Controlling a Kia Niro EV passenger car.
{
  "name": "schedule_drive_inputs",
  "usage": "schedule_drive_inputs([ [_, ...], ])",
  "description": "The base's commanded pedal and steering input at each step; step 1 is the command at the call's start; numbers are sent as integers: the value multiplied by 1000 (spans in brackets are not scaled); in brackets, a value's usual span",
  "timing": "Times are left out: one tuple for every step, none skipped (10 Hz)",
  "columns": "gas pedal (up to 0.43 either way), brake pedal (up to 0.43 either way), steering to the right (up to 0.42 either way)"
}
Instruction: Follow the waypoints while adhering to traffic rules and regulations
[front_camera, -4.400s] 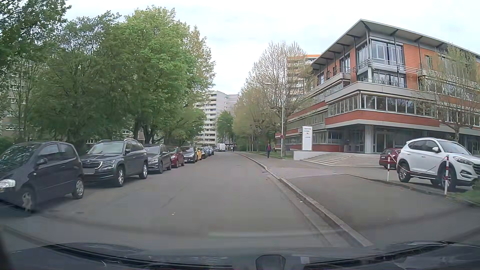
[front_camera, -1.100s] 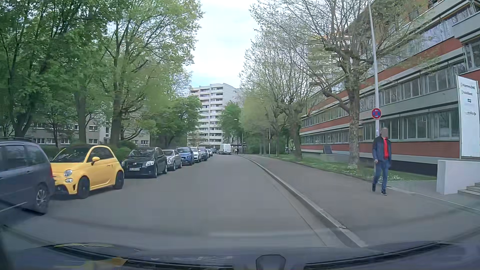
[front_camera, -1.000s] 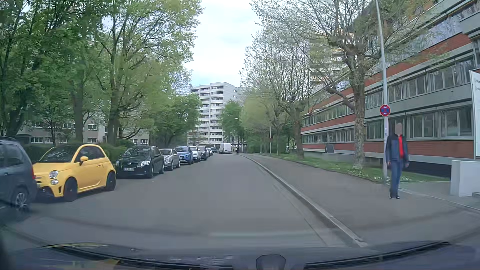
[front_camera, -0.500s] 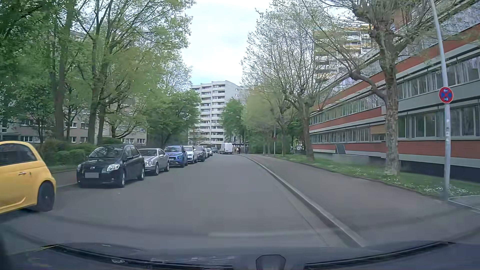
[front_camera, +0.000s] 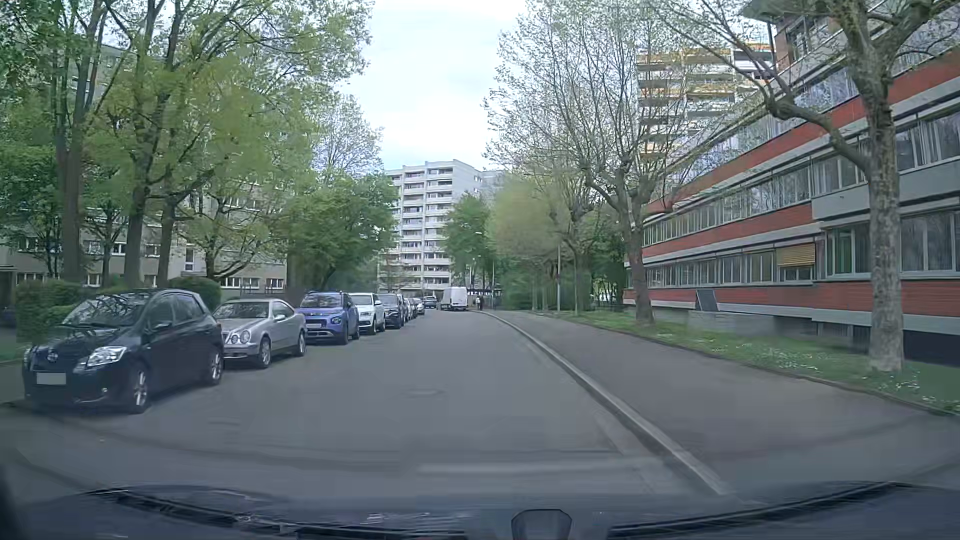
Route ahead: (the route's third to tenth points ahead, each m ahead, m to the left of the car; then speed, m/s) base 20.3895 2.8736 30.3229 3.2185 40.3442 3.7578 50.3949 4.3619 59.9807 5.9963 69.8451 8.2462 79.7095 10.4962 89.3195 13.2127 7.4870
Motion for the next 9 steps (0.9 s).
schedule_drive_inputs([
  [39,0,-5],
  [39,0,-4],
  [39,0,-4],
  [39,0,-4],
  [39,0,-4],
  [39,0,-4],
  [39,0,-3],
  [39,0,-3],
  [39,0,-3],
])
